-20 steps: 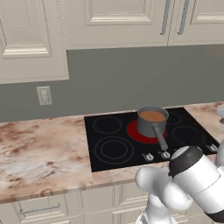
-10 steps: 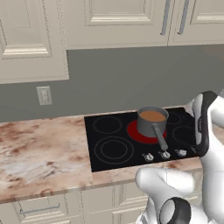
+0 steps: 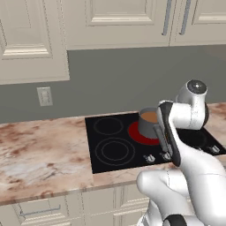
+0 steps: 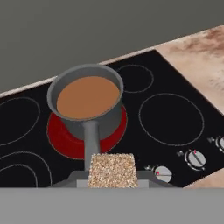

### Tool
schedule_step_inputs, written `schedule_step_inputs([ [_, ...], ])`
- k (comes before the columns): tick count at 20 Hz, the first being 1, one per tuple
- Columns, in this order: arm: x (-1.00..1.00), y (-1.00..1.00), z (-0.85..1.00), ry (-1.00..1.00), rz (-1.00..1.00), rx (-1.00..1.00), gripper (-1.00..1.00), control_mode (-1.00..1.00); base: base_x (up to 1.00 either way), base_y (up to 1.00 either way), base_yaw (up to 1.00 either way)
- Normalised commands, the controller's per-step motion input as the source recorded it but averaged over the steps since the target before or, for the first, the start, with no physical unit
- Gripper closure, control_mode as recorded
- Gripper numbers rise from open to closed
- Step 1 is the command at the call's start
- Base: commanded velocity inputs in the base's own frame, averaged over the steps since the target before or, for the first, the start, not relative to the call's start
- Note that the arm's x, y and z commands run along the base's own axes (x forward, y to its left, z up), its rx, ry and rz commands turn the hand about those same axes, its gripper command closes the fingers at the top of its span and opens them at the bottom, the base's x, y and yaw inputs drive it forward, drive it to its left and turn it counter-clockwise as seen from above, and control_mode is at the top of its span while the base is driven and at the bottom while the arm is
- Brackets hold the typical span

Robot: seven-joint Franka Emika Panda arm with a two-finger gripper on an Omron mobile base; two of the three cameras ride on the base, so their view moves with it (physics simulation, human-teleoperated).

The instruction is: Pick up the sugar cube(s) and place them in the saucepan with hot chocolate.

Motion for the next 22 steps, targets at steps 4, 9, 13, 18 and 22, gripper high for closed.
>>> schedule_step_inputs([
  [4,0.83,0.16,0.00,0.11,0.25,-0.09,1.00,-1.00,0.00,0.00,0.00],
  [9,0.67,0.02,0.01,0.15,0.21,-0.03,1.00,-1.00,0.00,0.00,0.00],
  [13,0.21,0.00,-0.09,0.06,0.02,-0.01,1.00,-1.00,0.00,0.00,0.00],
  [18,0.24,0.00,-0.24,0.03,0.00,-0.01,1.00,-1.00,0.00,0.00,0.00],
  [22,0.11,0.00,-0.15,0.01,0.00,-0.01,1.00,-1.00,0.00,0.00,0.00],
])
